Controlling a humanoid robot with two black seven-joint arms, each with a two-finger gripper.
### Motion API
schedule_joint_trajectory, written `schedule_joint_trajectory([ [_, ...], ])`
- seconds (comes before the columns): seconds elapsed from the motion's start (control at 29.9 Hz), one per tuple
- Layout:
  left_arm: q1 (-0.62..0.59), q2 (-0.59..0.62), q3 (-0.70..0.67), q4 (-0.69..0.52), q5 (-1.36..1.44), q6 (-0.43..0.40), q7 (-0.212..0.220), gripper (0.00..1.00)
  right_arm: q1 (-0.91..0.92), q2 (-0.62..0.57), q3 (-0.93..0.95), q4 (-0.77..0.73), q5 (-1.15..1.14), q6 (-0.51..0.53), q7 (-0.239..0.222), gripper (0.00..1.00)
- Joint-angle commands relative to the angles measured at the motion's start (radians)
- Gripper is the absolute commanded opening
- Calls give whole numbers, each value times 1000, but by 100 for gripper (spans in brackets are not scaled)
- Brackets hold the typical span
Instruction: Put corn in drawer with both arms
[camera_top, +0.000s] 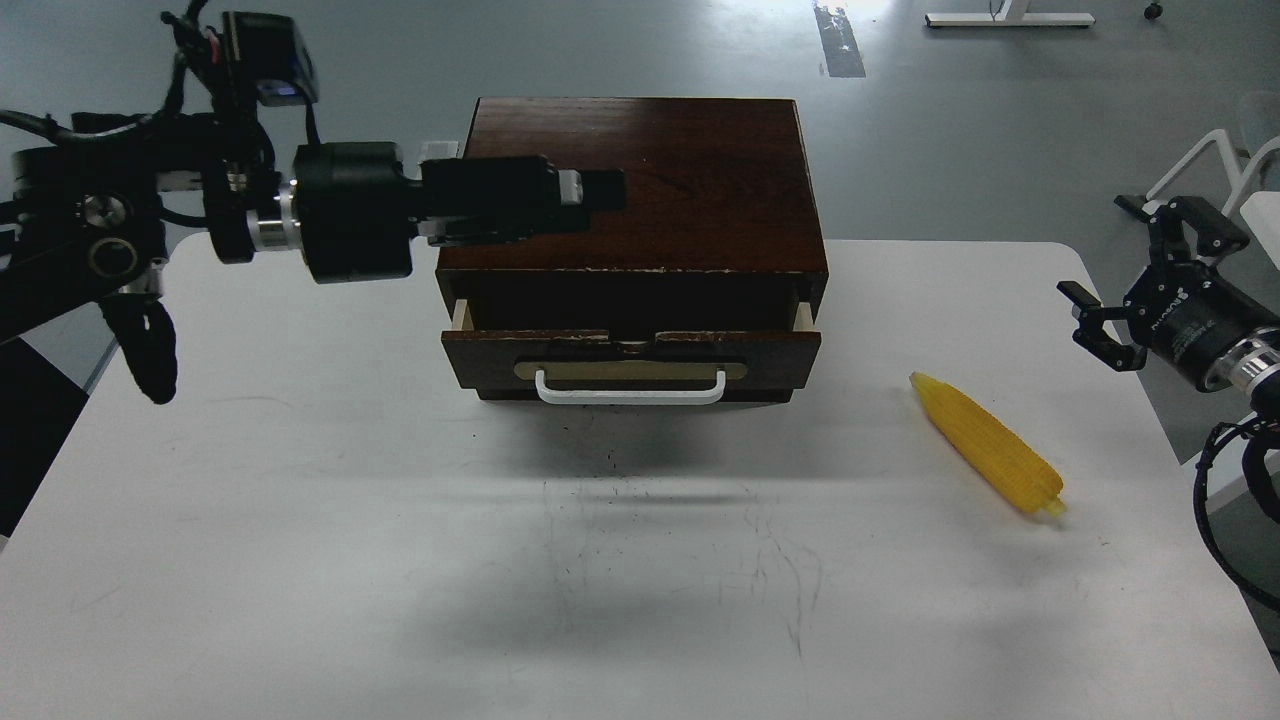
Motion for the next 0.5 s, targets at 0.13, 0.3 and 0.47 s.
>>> schedule_joint_trajectory([
  [0.13, 216, 45, -27, 115, -469, 62, -1, 99, 2, 0, 0, 3, -20, 0, 0, 100],
  [0.3, 285, 4, -47, 281, -624, 57, -1, 99, 6, -3, 0, 8, -148, 0, 0, 100],
  [0.47, 340, -23, -47, 375, -707, 51, -1, 99, 14, -3, 0, 12, -218, 0, 0, 100],
])
